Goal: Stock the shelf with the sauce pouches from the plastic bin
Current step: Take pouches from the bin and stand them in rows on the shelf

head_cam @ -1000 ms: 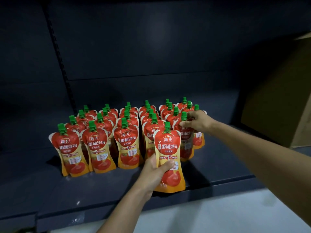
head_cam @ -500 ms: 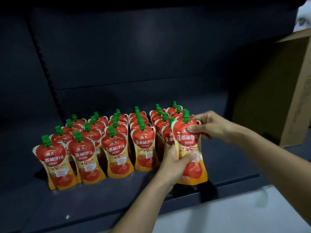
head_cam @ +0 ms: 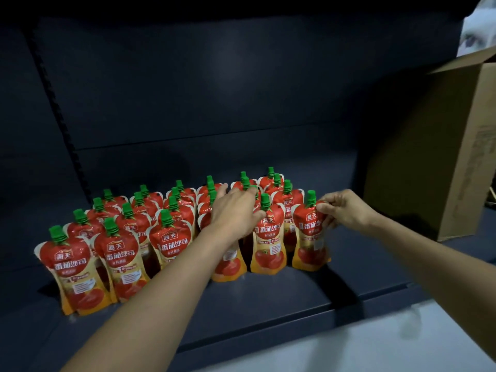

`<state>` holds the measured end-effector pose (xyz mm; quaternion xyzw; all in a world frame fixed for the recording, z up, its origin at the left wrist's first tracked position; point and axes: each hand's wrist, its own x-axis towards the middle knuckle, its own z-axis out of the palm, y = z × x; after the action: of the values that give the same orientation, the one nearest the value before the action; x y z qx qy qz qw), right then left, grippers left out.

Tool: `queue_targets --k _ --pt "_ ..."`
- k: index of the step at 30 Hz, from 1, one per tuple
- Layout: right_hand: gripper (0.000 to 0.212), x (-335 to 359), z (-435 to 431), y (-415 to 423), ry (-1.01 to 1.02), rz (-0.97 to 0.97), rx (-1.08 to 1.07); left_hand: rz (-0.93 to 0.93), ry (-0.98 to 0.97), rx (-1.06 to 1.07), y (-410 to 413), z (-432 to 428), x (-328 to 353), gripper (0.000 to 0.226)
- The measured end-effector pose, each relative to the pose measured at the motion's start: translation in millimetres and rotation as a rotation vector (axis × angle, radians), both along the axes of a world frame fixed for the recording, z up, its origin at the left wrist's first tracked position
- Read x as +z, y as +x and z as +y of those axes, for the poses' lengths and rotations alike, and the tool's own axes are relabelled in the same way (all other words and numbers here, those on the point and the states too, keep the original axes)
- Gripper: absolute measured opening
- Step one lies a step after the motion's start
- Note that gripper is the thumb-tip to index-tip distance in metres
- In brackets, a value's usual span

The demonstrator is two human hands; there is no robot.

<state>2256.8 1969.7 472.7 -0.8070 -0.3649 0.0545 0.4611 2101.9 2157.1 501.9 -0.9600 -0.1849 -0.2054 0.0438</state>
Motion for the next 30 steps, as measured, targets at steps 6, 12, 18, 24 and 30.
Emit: queue_targets --k 6,12,18,24,30 --pt "0.017 -6 15 7 0.023 0.032 -0.045 0.042 -0.017 0.005 7 6 0 0.028" --pt "0.018 -5 24 6 0.033 0.050 -0.046 0.001 0.013 -0.008 8 14 -1 0.020" --pt "0.017 -4 26 5 0.016 0.053 -0.048 -0.006 0.003 -0.032 3 16 -2 0.022" --pt "0.008 -8 22 5 -0.073 -0.009 -0.068 0.000 -0.112 0.003 -19 41 7 0.052" --pt "0.043 -4 24 0 -0.070 -0.011 -0.114 0.178 -0.242 0.013 -28 55 11 0.041"
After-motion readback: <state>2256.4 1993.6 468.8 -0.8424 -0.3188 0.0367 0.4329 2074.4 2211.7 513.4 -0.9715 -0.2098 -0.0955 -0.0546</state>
